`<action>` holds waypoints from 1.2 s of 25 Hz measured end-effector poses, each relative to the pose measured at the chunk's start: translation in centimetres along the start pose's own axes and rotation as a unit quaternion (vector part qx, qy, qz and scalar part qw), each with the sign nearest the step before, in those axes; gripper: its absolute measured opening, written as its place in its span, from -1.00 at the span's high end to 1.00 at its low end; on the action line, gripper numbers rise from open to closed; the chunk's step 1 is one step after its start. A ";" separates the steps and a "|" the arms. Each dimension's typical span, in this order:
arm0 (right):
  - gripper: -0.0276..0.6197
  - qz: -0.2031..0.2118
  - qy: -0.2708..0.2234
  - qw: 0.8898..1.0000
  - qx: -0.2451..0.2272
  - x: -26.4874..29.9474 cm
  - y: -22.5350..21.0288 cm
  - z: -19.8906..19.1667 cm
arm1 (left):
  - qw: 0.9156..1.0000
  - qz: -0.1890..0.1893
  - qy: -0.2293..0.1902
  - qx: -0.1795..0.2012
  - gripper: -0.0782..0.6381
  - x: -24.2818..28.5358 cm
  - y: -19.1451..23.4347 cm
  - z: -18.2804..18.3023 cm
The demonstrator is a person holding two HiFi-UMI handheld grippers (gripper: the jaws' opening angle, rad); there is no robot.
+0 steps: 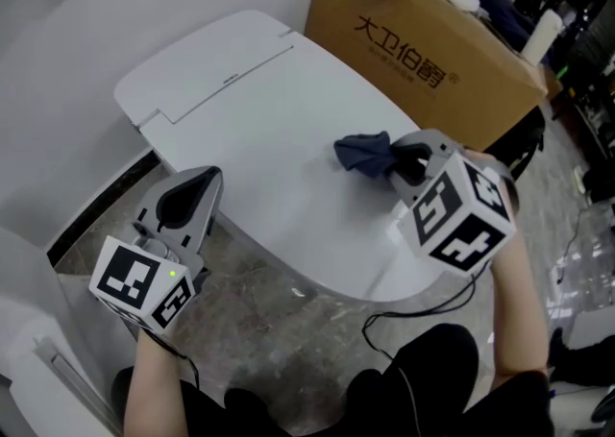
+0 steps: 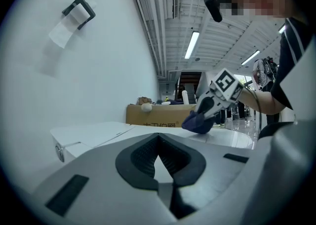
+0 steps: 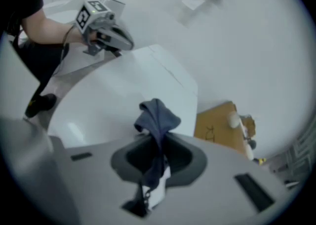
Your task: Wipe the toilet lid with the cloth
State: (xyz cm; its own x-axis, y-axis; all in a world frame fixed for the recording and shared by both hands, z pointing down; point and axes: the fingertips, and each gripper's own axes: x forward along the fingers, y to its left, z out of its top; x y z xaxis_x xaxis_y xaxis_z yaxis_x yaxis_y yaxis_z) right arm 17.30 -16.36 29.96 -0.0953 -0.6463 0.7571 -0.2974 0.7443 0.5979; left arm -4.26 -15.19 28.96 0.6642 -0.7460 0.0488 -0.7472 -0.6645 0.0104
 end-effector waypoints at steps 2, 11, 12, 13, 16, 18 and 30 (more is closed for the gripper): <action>0.71 -0.018 0.010 1.000 0.009 1.2 -3.0 -1.2 | 1.000 -0.002 0.000 0.002 0.75 0.1 -0.2 0.0; 0.71 -0.040 0.043 0.998 0.022 7.4 -10.2 -6.0 | 1.000 -0.006 -0.001 0.006 0.75 0.1 -0.8 0.1; 0.71 -0.039 0.045 0.998 0.022 8.1 -10.4 -6.4 | 1.000 -0.007 -0.002 0.007 0.75 0.1 -0.8 0.2; 0.71 -0.039 0.048 0.998 0.023 8.6 -10.6 -6.7 | 1.000 -0.007 -0.003 0.007 0.75 0.1 -0.8 0.2; 0.71 -0.048 0.049 0.997 0.027 9.5 -11.4 -7.3 | 1.000 -0.008 -0.001 0.008 0.75 0.1 -0.8 0.1; 0.71 -0.058 0.050 0.997 0.028 9.6 -12.3 -7.5 | 1.000 -0.009 0.000 0.008 0.75 0.2 -0.9 0.0; 0.71 0.005 0.069 0.996 0.052 11.2 -9.2 -10.1 | 1.000 -0.010 0.012 0.008 0.75 0.3 -0.6 -0.9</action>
State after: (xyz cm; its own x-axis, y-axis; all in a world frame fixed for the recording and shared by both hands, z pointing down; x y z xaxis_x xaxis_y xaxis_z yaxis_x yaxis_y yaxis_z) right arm 28.56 -28.73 35.59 0.0298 -0.6040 0.7965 -0.3939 0.7252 0.5647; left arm -3.64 -14.92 29.82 0.6787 -0.7309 0.0722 -0.7325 -0.6807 -0.0048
